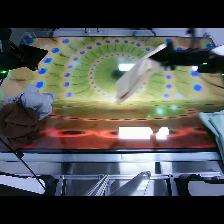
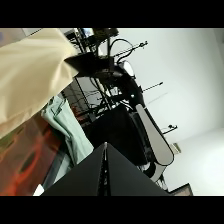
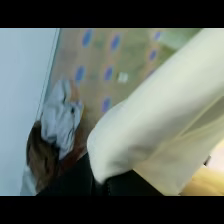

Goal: Fold the shirts.

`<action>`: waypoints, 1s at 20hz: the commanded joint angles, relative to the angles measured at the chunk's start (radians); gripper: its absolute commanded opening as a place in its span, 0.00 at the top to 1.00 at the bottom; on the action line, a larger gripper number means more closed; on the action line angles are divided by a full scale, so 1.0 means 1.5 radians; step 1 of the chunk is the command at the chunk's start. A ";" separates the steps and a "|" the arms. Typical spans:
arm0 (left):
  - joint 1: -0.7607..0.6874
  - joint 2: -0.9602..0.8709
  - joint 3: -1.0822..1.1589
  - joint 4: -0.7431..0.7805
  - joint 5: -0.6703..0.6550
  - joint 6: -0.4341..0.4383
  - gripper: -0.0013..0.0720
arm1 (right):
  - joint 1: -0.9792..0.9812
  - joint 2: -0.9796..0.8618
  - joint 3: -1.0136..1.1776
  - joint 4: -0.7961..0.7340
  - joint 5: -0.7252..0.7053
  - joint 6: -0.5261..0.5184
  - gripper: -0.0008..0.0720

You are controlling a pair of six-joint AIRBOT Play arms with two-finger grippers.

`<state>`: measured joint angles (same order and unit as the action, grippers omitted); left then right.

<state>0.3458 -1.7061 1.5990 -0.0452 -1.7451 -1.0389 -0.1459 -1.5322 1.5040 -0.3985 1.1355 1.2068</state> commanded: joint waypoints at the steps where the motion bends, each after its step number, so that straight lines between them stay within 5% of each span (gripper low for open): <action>1: -0.001 0.000 0.000 0.000 -0.007 -0.001 0.98 | -0.200 0.119 0.001 -0.143 0.008 0.137 0.97; 6: -0.005 0.000 0.000 0.001 -0.038 -0.001 0.98 | -0.452 0.158 0.001 -0.286 0.148 0.253 0.97; 11: -0.022 0.000 0.000 0.001 -0.042 -0.001 0.98 | -0.565 0.166 0.001 -0.503 0.323 0.368 0.97; 20: -0.074 0.000 0.000 0.001 -0.047 -0.001 0.98 | -0.585 0.200 0.001 -0.785 0.406 0.400 0.97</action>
<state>0.2569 -1.7061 1.5990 -0.0441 -1.8111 -1.0412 -1.0164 -1.2404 1.5040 -1.4319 1.6920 1.7889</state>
